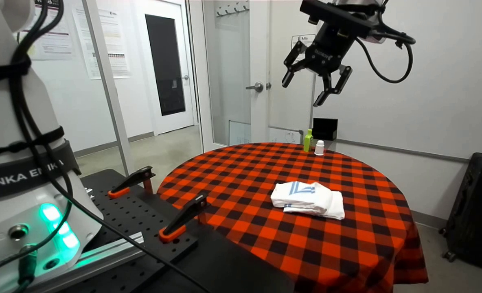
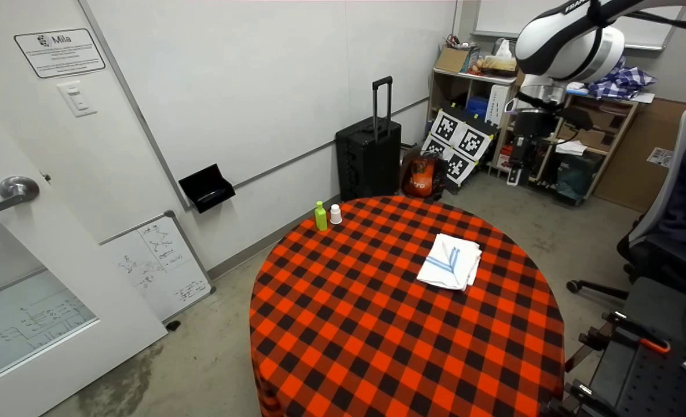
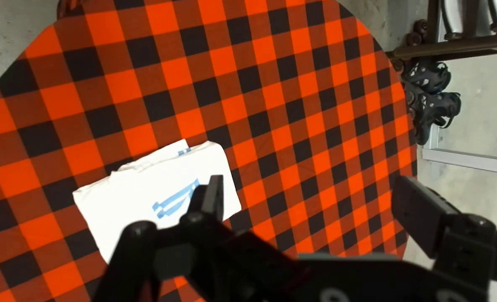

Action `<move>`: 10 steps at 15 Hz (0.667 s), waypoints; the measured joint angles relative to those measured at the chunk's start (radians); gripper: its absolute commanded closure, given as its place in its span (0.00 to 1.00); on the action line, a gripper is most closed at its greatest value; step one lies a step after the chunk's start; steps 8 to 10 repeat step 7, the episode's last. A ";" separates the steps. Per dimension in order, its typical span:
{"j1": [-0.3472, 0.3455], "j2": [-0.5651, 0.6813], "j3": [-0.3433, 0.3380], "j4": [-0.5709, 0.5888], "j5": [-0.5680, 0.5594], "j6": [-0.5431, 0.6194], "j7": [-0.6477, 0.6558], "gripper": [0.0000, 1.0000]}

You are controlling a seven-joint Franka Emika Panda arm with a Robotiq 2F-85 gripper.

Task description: Pick up the towel and fold it.

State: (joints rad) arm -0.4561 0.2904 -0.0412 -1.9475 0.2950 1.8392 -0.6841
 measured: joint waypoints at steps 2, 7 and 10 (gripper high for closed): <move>0.017 -0.064 -0.025 -0.052 -0.002 0.003 -0.041 0.00; 0.035 -0.132 -0.042 -0.109 -0.003 0.006 -0.059 0.00; 0.035 -0.132 -0.042 -0.109 -0.003 0.006 -0.059 0.00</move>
